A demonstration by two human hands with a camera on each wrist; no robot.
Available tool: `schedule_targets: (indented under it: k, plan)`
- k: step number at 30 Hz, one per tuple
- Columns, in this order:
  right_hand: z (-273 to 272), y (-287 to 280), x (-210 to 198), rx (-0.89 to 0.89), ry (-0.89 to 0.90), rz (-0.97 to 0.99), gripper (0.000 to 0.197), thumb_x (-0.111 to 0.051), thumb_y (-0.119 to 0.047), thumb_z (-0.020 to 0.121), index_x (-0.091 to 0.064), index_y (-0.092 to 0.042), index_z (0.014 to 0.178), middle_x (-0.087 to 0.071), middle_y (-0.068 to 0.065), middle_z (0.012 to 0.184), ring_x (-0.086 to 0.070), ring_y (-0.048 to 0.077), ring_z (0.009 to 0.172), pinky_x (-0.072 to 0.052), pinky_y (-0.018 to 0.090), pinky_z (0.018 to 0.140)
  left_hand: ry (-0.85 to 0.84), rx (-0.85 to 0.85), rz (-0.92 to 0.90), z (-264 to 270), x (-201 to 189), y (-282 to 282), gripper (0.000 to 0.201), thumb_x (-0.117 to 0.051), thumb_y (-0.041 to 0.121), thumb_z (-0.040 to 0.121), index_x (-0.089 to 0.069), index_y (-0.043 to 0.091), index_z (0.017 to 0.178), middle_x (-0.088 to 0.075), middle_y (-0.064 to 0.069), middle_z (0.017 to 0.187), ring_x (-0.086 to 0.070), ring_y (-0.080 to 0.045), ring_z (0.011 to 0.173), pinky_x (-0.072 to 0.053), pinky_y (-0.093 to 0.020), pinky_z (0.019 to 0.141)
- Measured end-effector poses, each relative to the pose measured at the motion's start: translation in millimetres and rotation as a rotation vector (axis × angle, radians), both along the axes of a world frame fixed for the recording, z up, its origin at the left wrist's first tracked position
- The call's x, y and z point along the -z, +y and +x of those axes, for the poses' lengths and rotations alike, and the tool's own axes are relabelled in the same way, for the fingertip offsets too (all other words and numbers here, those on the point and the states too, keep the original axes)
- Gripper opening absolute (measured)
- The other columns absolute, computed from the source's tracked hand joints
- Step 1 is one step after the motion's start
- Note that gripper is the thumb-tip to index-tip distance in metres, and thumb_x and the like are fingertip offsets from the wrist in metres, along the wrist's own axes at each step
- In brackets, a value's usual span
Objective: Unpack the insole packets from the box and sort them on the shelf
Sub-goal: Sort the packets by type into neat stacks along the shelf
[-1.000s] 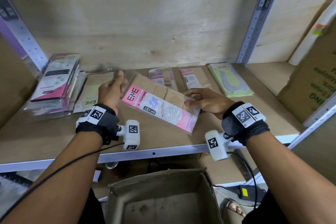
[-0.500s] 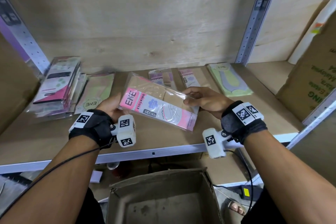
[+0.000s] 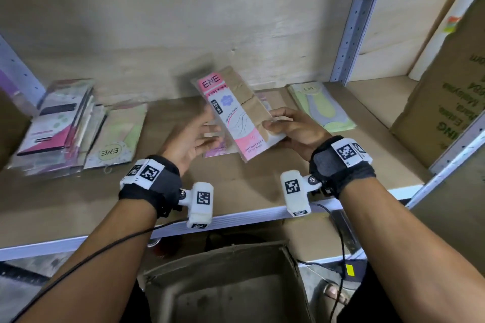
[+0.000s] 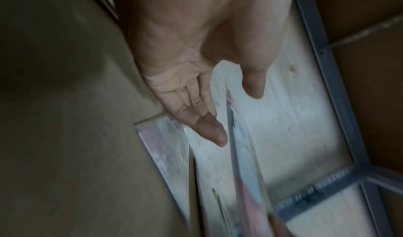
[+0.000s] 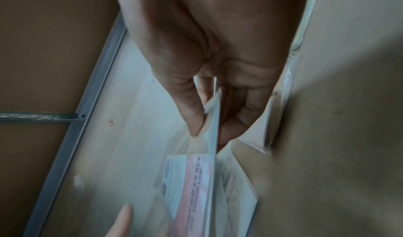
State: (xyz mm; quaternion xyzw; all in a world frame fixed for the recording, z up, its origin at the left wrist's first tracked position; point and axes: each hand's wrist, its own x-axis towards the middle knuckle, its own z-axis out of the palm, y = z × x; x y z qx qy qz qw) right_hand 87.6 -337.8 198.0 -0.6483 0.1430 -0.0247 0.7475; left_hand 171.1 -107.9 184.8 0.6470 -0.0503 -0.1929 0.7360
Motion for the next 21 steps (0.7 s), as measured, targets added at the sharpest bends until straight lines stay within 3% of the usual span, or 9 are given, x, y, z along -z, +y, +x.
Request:
schedule_targets:
  k: [3, 6, 10, 14, 17, 21]
  plan:
    - [8, -4, 0, 0.063, 0.014, 0.042, 0.031, -0.073, 0.000, 0.083, -0.058, -0.009, 0.108, -0.068, 0.016, 0.103, -0.069, 0.035, 0.090, -0.060, 0.050, 0.075, -0.091, 0.033, 0.055, -7, 3, -24, 0.039, -0.072, 0.028, 0.090, -0.063, 0.007, 0.123, -0.071, -0.013, 0.095, -0.072, -0.024, 0.075, -0.058, -0.025, 0.064]
    - [16, -11, -3, 0.101, 0.017, 0.063, 0.034, -0.073, 0.000, 0.083, -0.058, -0.007, 0.112, -0.070, 0.015, 0.104, -0.071, 0.029, 0.083, -0.061, 0.036, 0.061, -0.154, 0.025, 0.080, -2, 2, -41, 0.035, -0.074, 0.020, 0.089, -0.065, 0.009, 0.122, -0.073, -0.015, 0.097, -0.071, -0.021, 0.074, -0.060, -0.025, 0.066]
    - [25, -23, -5, 0.122, 0.034, 0.054, 0.025, -0.073, 0.003, 0.082, -0.062, -0.006, 0.102, -0.072, 0.016, 0.101, -0.073, 0.024, 0.077, -0.060, 0.031, 0.060, -0.138, 0.004, 0.056, 12, 2, -59, 0.019, -0.071, 0.011, 0.091, -0.068, 0.013, 0.109, -0.075, -0.012, 0.101, -0.071, -0.016, 0.074, -0.060, -0.022, 0.068]
    - [33, -41, -9, 0.128, 0.128, -0.102, 0.039, -0.072, 0.005, 0.082, -0.059, -0.001, 0.118, -0.068, 0.022, 0.116, -0.071, 0.031, 0.094, -0.062, 0.043, 0.078, -0.100, 0.015, 0.053, 21, 8, -76, 0.022, -0.065, 0.004, 0.093, -0.069, 0.008, 0.114, -0.078, -0.007, 0.094, -0.074, -0.018, 0.081, -0.060, -0.023, 0.072]
    - [35, -50, -14, 0.148, 0.238, -0.405, 0.044, -0.077, -0.003, 0.078, -0.063, -0.005, 0.119, -0.068, 0.014, 0.114, -0.069, 0.027, 0.095, -0.061, 0.037, 0.081, -0.105, 0.015, 0.124, 22, 10, -92, 0.028, -0.064, -0.001, 0.093, -0.066, -0.001, 0.120, -0.076, -0.006, 0.090, -0.073, -0.016, 0.077, -0.058, -0.020, 0.064]
    - [31, -56, -21, 0.168, 0.320, -0.710, 0.044, -0.077, -0.008, 0.079, -0.064, -0.004, 0.121, -0.066, 0.014, 0.119, -0.065, 0.031, 0.108, -0.056, 0.038, 0.091, -0.090, 0.062, 0.274, 19, 4, -110, 0.035, -0.064, -0.006, 0.092, -0.058, -0.010, 0.126, -0.071, -0.017, 0.098, -0.069, -0.014, 0.070, -0.058, -0.017, 0.056]
